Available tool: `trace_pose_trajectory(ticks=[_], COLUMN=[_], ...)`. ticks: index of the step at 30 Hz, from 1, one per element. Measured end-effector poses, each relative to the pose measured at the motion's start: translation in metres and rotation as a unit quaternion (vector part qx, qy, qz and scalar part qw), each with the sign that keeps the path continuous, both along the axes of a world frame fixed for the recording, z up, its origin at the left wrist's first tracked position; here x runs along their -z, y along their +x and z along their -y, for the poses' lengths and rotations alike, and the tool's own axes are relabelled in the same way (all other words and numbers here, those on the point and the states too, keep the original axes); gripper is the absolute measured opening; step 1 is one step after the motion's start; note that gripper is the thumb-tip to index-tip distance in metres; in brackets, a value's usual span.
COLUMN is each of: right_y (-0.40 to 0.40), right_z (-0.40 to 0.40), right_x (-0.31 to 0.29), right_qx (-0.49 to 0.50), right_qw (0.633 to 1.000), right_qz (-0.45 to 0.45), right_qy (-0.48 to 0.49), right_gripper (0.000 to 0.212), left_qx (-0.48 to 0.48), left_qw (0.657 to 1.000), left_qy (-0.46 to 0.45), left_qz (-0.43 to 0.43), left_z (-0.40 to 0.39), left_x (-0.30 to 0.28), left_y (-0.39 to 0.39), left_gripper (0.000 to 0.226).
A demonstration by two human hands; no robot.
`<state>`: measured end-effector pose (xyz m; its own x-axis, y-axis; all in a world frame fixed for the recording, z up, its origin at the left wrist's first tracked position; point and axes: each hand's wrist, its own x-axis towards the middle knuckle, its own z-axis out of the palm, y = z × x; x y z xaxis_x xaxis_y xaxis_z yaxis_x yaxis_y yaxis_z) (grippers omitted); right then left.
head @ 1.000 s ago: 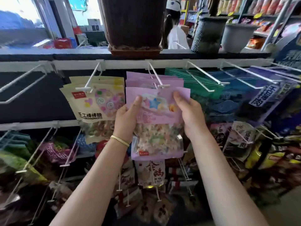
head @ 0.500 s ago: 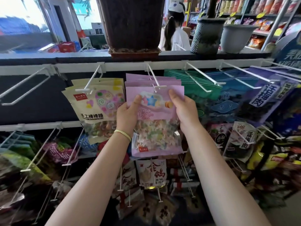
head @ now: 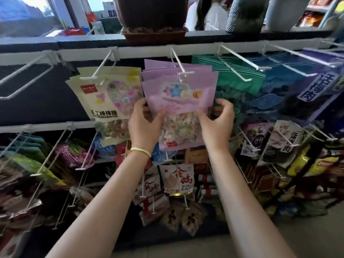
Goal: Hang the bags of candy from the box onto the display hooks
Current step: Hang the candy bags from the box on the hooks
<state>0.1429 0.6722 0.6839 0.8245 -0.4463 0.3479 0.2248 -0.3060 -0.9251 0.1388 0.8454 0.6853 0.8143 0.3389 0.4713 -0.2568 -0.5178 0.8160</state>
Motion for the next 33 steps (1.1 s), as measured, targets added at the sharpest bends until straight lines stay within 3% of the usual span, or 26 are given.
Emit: trace_pose_trajectory(ticks=[2, 4, 7, 9, 11, 13, 16, 20, 26, 33], right_y=[-0.018, -0.039, -0.067, -0.087, -0.110, -0.138, -0.182, -0.225, -0.256, -0.240], right_z=[-0.010, -0.031, -0.083, -0.135, -0.196, -0.264, -0.372, -0.502, -0.656, -0.829], right_x=[0.006, 0.004, 0.003, 0.004, 0.007, 0.014, 0.036, 0.047, 0.042, 0.061], right_qx=[0.057, 0.047, -0.048, -0.136, -0.230, -0.300, -0.364, -0.440, -0.507, -0.557], right_qw=[0.998, 0.998, 0.998, 0.986, 0.955, 0.919, 0.880, 0.829, 0.821, 0.810], right_qz=[0.028, 0.024, -0.030, -0.082, -0.156, -0.205, -0.227, -0.214, -0.188, -0.145], right_qy=[-0.021, -0.029, -0.038, -0.056, -0.108, -0.156, -0.204, -0.272, -0.185, -0.115], right_gripper=[0.039, 0.026, 0.009, 0.008, 0.016, 0.020, 0.019, 0.019, 0.020, 0.013], left_qx=[0.003, -0.006, 0.064, 0.130, 0.164, 0.158, 0.114, 0.028, -0.053, -0.167], left_qw=[0.999, 0.997, 0.985, 0.956, 0.930, 0.927, 0.942, 0.959, 0.968, 0.967], left_qy=[0.037, 0.069, 0.111, 0.154, 0.186, 0.171, 0.100, 0.018, -0.044, -0.053], left_qz=[-0.006, -0.021, -0.115, -0.211, -0.271, -0.293, -0.299, -0.283, -0.241, -0.183], left_z=[-0.012, -0.029, -0.080, -0.133, -0.197, -0.267, -0.377, -0.498, -0.634, -0.791], left_x=[0.009, 0.015, 0.021, 0.021, 0.026, 0.033, 0.050, 0.065, 0.069, 0.088], left_y=[-0.016, -0.035, -0.065, -0.094, -0.132, -0.174, -0.236, -0.304, -0.353, -0.361], left_gripper=[0.049, 0.042, 0.020, 0.018, 0.022, 0.021, 0.012, 0.025, 0.016, 0.015])
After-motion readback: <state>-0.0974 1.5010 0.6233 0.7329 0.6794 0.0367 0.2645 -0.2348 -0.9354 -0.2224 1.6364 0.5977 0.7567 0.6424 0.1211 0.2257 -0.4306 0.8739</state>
